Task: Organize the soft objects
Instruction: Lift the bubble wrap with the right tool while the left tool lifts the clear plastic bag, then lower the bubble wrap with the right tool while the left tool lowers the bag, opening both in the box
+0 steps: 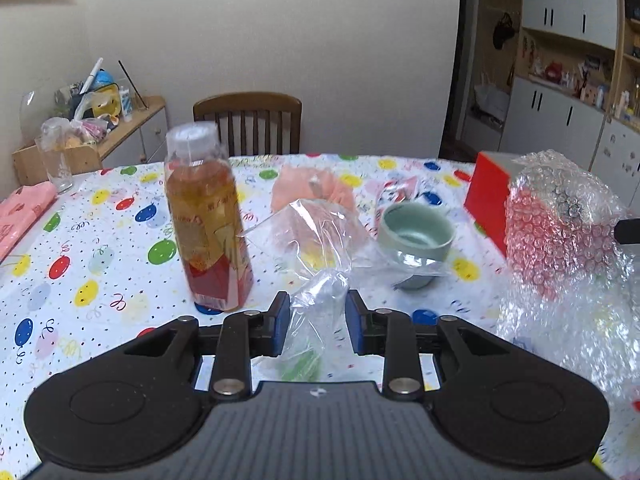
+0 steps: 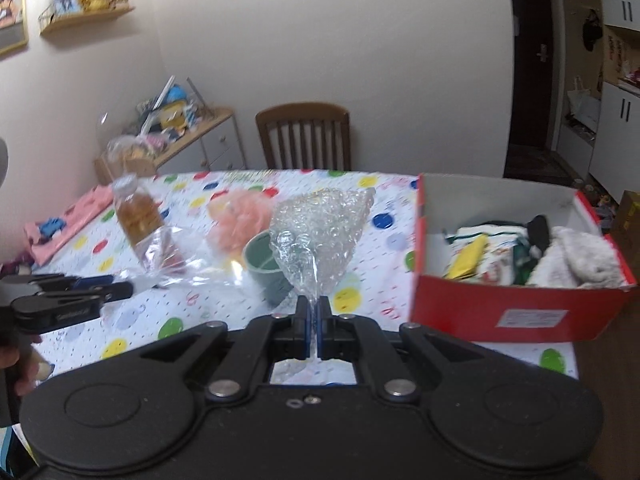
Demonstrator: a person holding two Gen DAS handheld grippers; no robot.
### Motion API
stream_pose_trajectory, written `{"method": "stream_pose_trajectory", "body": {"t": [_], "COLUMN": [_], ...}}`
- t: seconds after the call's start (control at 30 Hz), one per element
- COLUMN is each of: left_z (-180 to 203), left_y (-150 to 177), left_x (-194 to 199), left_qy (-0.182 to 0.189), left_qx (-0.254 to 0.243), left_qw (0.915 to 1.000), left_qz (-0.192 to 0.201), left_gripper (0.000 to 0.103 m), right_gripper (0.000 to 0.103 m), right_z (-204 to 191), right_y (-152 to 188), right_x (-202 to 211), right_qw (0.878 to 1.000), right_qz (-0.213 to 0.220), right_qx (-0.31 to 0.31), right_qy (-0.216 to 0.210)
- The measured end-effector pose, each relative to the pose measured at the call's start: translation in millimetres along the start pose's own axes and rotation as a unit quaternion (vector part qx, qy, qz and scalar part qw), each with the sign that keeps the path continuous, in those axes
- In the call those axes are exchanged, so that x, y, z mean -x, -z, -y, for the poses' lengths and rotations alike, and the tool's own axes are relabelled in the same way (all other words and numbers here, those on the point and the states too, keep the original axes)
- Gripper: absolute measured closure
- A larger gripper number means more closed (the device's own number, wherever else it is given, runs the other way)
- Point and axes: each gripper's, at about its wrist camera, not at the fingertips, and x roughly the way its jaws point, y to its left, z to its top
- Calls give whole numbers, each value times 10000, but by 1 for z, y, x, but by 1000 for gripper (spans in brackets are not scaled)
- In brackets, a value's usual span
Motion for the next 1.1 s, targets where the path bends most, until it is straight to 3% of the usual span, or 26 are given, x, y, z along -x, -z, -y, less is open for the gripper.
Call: {"method": "stream_pose_trajectory", "body": {"t": [0.4, 0.77, 1.1], "left_z": [63, 139, 210], "left_y": [-37, -64, -92], "left_x": [32, 19, -9], "left_qy": [243, 489, 677], "left_qx": [-8, -283, -642], "left_qw": [9987, 9963, 9922], "left_qz": [449, 650, 826], "left_gripper": [74, 74, 74], "right_gripper": [101, 101, 101], "right_z": [73, 140, 193], "right_y": [-22, -42, -56], "right_x": [32, 42, 37], "right_qw": [9991, 9979, 9977], "right_qz": [390, 565, 464], "right_qx": [-117, -197, -224], "right_qy": [124, 233, 441]}}
